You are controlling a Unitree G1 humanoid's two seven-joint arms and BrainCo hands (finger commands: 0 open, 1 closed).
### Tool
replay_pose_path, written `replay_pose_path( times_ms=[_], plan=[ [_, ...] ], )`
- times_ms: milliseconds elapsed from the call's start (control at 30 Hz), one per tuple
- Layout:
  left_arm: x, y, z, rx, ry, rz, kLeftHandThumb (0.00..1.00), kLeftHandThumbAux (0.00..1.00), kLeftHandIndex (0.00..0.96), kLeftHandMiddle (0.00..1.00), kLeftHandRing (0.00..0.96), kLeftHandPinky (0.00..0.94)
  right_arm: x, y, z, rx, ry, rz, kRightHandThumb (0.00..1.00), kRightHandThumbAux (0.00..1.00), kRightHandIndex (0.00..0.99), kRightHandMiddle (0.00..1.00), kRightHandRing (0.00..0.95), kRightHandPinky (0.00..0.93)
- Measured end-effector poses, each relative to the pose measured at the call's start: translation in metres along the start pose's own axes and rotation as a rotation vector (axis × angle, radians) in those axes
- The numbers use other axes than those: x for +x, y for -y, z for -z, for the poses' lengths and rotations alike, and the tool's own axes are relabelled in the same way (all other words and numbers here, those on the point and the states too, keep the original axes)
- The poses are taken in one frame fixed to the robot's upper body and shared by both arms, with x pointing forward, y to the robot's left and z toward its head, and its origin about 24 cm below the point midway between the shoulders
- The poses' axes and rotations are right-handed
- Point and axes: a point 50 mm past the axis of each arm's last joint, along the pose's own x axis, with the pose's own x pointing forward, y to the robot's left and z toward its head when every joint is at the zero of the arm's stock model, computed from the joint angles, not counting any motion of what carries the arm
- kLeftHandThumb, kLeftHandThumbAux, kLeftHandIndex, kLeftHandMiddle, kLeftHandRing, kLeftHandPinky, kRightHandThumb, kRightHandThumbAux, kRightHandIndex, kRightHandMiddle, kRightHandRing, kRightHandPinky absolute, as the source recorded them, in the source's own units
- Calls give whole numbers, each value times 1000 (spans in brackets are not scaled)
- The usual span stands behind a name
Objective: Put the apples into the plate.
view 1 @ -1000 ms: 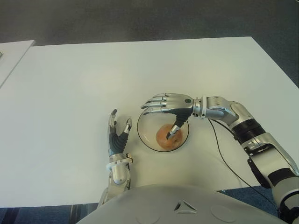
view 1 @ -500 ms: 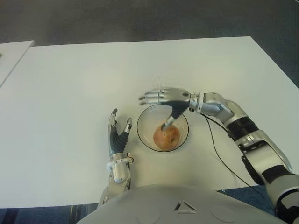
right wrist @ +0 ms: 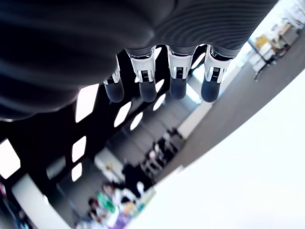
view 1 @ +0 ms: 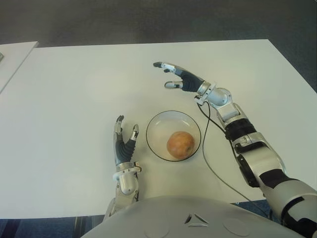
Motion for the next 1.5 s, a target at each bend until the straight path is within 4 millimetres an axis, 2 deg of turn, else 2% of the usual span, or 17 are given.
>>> replay_pose_path(
  times_ms=[233, 467, 567, 967, 1133, 1333, 1500],
  plan=[
    [-3, -1, 2, -36, -35, 2, 0, 341, 159, 29, 0, 0, -41, -5, 31, 263, -95, 171, 195, 275, 0, 0, 0, 0],
    [-5, -2, 3, -65, -32, 4, 0, 345, 111, 16, 0, 0, -82, -26, 63, 574, -263, 327, 207, 353, 0, 0, 0, 0],
    [-5, -2, 4, -72, -33, 4, 0, 351, 99, 14, 0, 0, -92, -31, 70, 644, -305, 368, 201, 361, 0, 0, 0, 0],
    [-6, -4, 7, -101, -20, 13, 0, 386, 83, 4, 0, 0, -107, -35, 79, 789, -328, 552, 166, 352, 44, 33, 0, 0],
    [-6, -6, 10, -128, -23, 20, 0, 402, 60, 0, 0, 0, -120, -45, 80, 826, -340, 644, 168, 387, 89, 88, 35, 62],
    [-4, -11, 13, -165, -7, 28, 0, 430, 57, 0, 0, 0, -140, -56, 81, 815, -339, 737, 181, 457, 107, 126, 79, 105],
    [-3, -13, 15, -175, 29, 42, 0, 449, 62, 0, 0, 0, -149, -68, 76, 744, -291, 779, 175, 493, 103, 140, 98, 112]
  ],
)
